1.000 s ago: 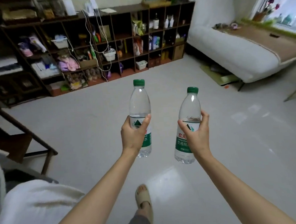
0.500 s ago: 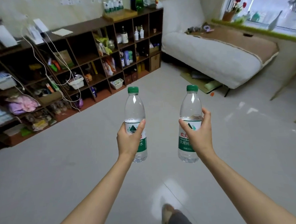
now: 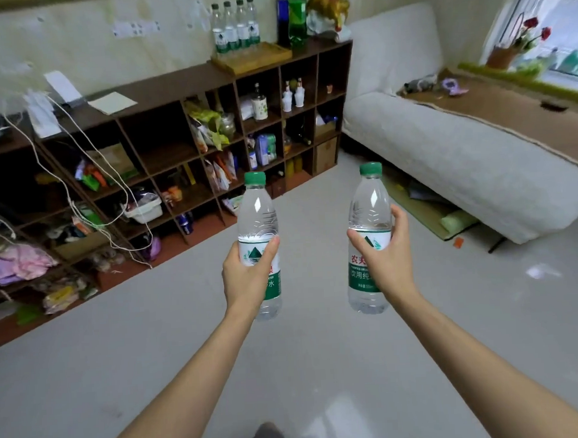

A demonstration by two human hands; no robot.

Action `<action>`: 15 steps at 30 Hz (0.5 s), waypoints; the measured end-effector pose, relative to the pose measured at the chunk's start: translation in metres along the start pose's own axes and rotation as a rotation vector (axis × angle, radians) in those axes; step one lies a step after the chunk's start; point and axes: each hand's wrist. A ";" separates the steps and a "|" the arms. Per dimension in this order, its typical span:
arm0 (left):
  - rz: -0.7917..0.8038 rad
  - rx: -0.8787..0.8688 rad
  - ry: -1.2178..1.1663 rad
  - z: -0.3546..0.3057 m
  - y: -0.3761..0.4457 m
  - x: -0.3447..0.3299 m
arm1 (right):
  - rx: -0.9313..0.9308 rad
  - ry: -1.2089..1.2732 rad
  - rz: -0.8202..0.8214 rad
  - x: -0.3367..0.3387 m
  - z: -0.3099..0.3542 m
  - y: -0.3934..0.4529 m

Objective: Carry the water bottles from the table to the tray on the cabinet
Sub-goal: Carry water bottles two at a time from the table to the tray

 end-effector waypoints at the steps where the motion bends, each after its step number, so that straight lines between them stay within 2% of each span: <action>1: -0.007 -0.002 -0.006 -0.003 0.026 -0.009 | -0.001 0.006 0.000 -0.011 0.000 0.026; 8: 0.031 -0.057 0.020 -0.022 0.234 -0.081 | 0.012 -0.051 0.006 -0.096 0.009 0.212; 15: 0.100 -0.072 -0.008 -0.071 0.418 -0.168 | -0.016 -0.146 0.027 -0.154 0.042 0.395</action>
Point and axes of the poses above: each hand's wrist, its own y-axis towards the middle knuckle, its own x-axis out of the back of the hand, z = x × y, and after that the axes turned 14 degrees about -y, right-handed
